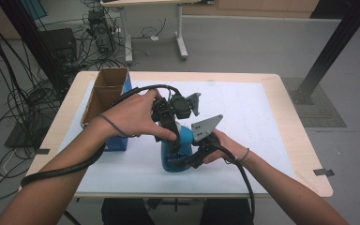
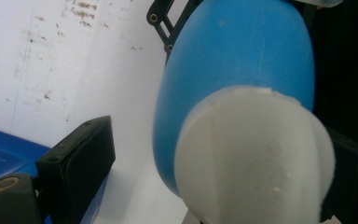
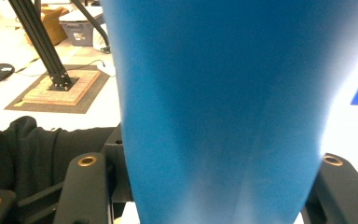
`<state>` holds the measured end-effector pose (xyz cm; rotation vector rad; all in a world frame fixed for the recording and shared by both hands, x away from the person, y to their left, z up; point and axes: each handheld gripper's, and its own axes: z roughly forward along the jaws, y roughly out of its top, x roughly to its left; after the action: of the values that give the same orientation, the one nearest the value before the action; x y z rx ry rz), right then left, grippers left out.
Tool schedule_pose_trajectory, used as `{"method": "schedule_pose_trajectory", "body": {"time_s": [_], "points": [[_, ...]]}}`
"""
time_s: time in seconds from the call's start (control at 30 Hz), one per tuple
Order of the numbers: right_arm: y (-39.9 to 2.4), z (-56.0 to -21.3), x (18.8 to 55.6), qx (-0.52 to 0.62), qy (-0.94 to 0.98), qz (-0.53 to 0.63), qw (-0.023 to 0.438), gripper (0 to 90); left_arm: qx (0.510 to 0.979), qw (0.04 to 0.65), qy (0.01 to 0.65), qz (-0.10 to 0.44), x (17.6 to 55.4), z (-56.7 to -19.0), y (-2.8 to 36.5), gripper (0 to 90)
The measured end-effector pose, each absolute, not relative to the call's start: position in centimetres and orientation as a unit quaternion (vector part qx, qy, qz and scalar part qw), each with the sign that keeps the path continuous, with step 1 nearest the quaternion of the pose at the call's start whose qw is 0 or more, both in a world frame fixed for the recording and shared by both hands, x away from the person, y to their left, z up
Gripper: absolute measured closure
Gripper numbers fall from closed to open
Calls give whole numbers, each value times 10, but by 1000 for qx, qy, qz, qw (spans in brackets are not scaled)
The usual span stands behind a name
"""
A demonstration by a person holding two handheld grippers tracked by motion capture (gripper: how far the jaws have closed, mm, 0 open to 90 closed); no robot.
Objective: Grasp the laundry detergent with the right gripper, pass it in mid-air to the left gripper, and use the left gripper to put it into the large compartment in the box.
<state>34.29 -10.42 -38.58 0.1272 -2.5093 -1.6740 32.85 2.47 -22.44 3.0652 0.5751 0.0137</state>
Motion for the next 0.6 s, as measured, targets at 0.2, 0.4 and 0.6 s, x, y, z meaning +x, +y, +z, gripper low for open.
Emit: {"method": "schedule_pose_trajectory", "body": {"time_s": [0.2,0.4,0.6], "points": [[-104,-386,342,45,-829,-553,63,414,984,9,177,5,328,-224,24,86],[-104,-385,342,45,-830,-553,62,415,984,8,175,6,329,-223,23,86],[-104,-386,343,44,-830,-552,61,414,984,13,178,5,327,-224,22,86]]}}
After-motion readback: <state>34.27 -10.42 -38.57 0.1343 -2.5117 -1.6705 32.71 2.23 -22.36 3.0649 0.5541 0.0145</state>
